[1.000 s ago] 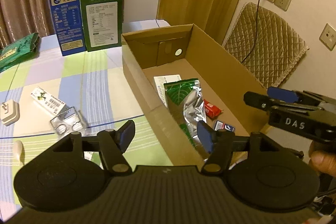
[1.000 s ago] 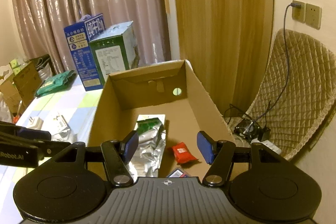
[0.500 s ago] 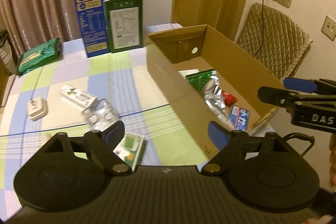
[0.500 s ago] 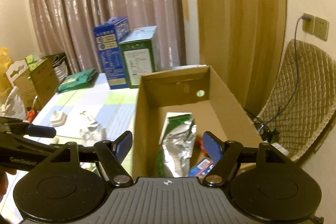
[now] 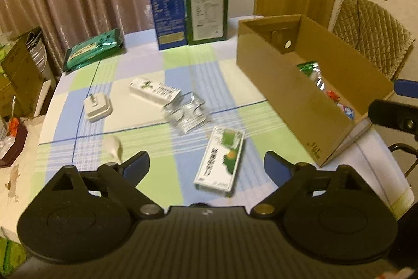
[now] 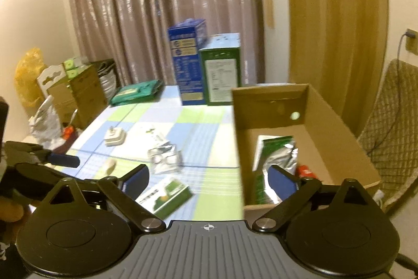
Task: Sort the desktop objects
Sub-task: 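Move both tools back toward the green box and spoon on the table, then grasp the black earphone cable with the right tool while the left tool approaches the green-and-white box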
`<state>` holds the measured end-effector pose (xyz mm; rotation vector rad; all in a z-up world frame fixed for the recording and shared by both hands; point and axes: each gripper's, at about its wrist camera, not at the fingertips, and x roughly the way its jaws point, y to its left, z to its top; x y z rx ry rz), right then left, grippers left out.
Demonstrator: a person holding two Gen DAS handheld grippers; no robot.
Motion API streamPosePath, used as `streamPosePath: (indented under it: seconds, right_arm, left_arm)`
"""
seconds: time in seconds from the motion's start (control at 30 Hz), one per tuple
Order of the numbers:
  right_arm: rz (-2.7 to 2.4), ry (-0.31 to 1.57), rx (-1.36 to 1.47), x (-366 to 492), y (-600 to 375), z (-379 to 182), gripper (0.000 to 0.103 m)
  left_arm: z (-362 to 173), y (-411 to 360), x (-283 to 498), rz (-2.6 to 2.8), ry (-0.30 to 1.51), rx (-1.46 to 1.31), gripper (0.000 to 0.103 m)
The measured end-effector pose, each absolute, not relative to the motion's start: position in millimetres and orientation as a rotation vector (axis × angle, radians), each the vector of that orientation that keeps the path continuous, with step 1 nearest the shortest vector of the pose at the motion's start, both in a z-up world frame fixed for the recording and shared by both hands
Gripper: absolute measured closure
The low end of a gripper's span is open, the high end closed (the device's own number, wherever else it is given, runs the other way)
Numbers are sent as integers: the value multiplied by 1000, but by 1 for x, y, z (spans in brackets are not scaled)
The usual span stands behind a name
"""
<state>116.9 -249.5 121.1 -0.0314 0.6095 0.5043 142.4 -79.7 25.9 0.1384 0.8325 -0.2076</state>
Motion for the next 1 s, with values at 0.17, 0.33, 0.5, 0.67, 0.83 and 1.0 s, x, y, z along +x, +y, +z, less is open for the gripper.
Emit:
streamPosePath:
  seconds: [0.17, 0.33, 0.5, 0.67, 0.83, 1.0]
  right_arm:
    - [539, 638, -65, 106, -232, 106, 4]
    - [575, 687, -99, 96, -216, 85, 4]
    - [594, 722, -116, 90, -204, 63, 4]
    - [606, 753, -150, 88, -196, 42, 4]
    - [648, 787, -186, 89, -186, 24, 5]
    - [715, 800, -248, 93, -169, 11, 15]
  left_arm:
    - [15, -59, 137, -191, 851, 146, 8]
    - [3, -31, 134, -164, 876, 134, 7]
    - [-8, -4, 132, -134, 901, 137, 7]
    - [-19, 12, 130, -140, 922, 133, 7]
    - [-28, 17, 132, -159, 939, 121, 7]
    - [-37, 17, 140, -186, 940, 138, 7]
